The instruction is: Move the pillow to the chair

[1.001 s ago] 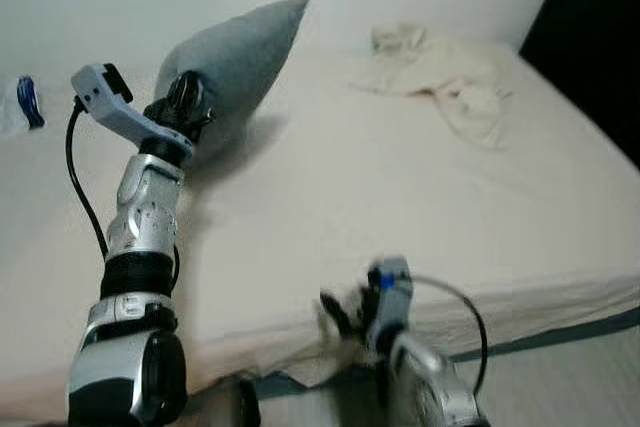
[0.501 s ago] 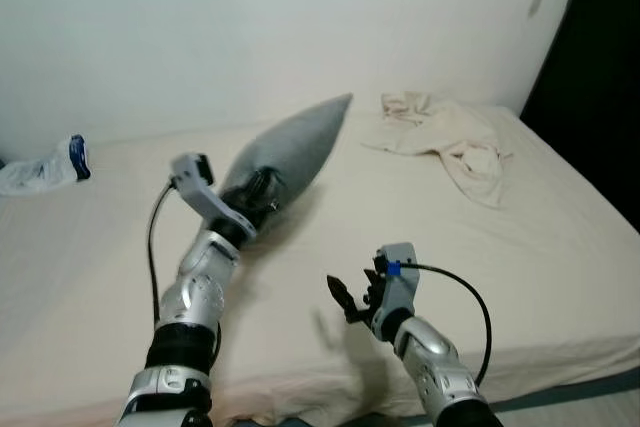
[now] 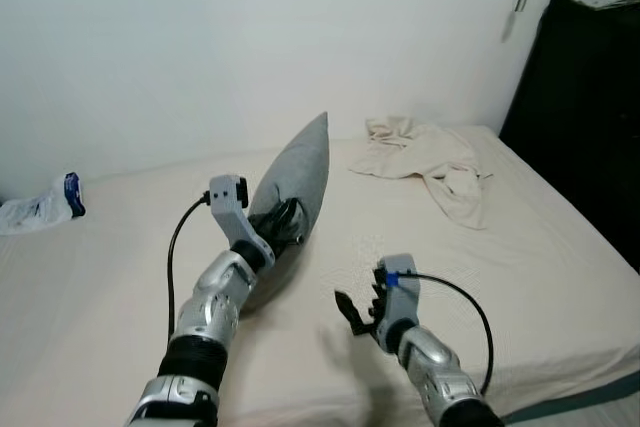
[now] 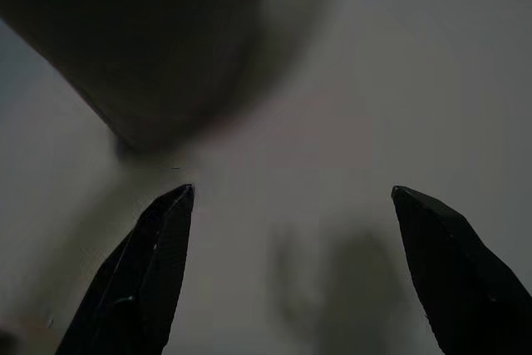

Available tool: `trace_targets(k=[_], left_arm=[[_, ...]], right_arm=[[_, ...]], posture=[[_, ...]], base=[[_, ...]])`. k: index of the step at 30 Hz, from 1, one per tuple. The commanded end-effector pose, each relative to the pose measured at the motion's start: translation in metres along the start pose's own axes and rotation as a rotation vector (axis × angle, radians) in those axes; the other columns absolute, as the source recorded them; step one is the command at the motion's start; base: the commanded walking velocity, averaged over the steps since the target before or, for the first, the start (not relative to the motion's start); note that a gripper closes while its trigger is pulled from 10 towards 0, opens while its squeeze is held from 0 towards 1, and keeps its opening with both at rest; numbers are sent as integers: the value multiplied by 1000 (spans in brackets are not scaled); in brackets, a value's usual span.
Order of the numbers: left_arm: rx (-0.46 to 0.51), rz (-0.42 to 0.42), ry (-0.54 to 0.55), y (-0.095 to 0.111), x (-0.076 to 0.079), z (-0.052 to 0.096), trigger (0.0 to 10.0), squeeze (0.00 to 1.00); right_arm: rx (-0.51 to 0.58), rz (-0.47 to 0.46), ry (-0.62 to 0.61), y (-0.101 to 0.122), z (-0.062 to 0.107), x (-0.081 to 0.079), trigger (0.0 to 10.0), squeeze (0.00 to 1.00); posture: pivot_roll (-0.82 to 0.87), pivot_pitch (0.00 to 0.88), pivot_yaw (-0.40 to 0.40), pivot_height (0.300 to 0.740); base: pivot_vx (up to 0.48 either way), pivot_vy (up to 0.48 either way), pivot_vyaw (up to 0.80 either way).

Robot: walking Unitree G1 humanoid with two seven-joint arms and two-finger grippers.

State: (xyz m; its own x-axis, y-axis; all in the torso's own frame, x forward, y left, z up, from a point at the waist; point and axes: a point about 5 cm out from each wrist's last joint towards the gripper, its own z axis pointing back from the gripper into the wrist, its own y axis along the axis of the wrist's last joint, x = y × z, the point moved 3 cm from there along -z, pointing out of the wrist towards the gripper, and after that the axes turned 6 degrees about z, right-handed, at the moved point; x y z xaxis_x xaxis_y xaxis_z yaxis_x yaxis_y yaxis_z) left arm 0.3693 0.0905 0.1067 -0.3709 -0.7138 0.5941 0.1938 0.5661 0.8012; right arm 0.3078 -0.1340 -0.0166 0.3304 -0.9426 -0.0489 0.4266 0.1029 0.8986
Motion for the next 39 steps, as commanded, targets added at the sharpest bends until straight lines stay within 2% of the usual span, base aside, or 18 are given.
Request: trace_targets(k=[1,2,3,4,5,8,9,12,13,15,17,20,25,26,28,33,39], left_arm=[[-31,-28,88,-8,-22,12,10000,0],[-64,-41,160,-17,-38,21,10000,0],[-71,-46,176,-19,-42,23,10000,0],[-70,-41,223,-18,-54,30,10000,0],[-70,-41,223,-18,-54,30,10000,0],[-80,-68,415,-13,-92,51,10000,0],[-80,-68,415,-13,-92,51,10000,0],[-105,-69,572,-15,-118,74,10000,0],[-105,-69,572,-15,-118,74,10000,0],[-127,-51,644,-23,-129,87,10000,0],[-137,-37,654,-29,-129,91,10000,0],[-161,-62,596,-40,-116,81,10000,0],[-168,-77,574,-42,-112,77,10000,0],[-172,-142,529,-41,-103,67,10000,0],[-172,-172,510,-39,-100,63,10000,0],[-169,-341,417,-30,-84,46,10000,0],[-267,-389,397,-48,-80,45,10000,0]], right_arm=[[-65,1,-20,-19,5,1,10000,0],[-110,-18,-53,-33,11,6,10000,0],[-121,-22,-61,-37,12,8,10000,0],[-166,8,-87,-47,17,12,10000,0],[-166,8,-87,-47,17,12,10000,0],[-203,-8,-93,-61,24,13,10000,0],[-203,-8,-93,-61,24,13,10000,0],[-169,-41,-55,-60,24,7,10000,0],[-169,-41,-55,-60,24,7,10000,0],[-154,-46,-45,-58,22,4,10000,0],[-153,-37,-38,-58,22,2,10000,0],[-156,-29,-28,-59,22,1,10000,0],[-156,-27,-25,-60,23,0,10000,0],[-149,-24,-19,-59,22,-2,10000,0],[-146,-24,-15,-59,22,-3,10000,0],[-129,0,17,-55,19,-8,10000,0],[-197,40,27,-67,22,-11,10000,0]], posture=[[-140,0,76,740],[-140,0,75,740],[-140,0,74,740],[-137,0,72,740],[-137,0,72,740],[-127,0,76,740],[-127,0,76,740],[-133,0,84,740],[-133,0,84,740],[-137,0,88,740],[-138,0,91,740],[-138,0,94,740],[-138,0,95,740],[-137,0,98,740],[-137,0,98,740],[-126,0,97,740],[-115,0,93,740]], base=[[0,0,0],[0,0,0],[0,0,0],[0,0,0],[0,0,0],[0,0,0],[0,0,0],[0,0,0],[0,0,0],[0,0,631],[0,0,756],[0,0,754],[0,0,756],[0,0,750],[0,0,750],[0,0,753],[0,0,750]])
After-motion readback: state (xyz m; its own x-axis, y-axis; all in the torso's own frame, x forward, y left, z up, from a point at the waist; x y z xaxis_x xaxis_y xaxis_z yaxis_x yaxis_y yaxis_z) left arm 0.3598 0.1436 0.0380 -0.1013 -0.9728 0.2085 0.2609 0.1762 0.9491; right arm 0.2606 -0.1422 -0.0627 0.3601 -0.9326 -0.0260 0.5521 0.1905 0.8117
